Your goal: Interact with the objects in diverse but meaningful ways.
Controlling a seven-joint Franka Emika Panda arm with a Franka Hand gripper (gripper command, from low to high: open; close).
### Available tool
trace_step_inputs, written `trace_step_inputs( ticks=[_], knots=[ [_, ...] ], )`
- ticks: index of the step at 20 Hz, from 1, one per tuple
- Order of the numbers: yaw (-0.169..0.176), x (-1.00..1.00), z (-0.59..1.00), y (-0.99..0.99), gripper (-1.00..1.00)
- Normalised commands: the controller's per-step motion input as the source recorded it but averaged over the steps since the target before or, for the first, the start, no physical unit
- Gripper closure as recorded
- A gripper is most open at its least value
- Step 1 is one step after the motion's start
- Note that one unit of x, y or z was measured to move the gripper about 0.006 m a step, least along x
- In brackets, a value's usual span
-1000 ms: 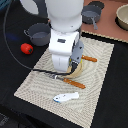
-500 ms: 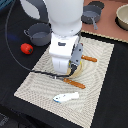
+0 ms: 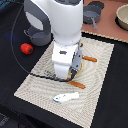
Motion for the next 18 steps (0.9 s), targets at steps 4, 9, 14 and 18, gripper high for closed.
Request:
trace_step_inputs(
  ticks=[4,9,14,18],
  knots=[
    [0.000,0.39,0.94,0.10,-1.00],
    [0.004,0.31,0.76,-0.06,-1.00],
    [0.023,0.22,0.72,-0.83,-1.00],
    [0.040,0.19,0.47,-0.79,-1.00]
  ],
)
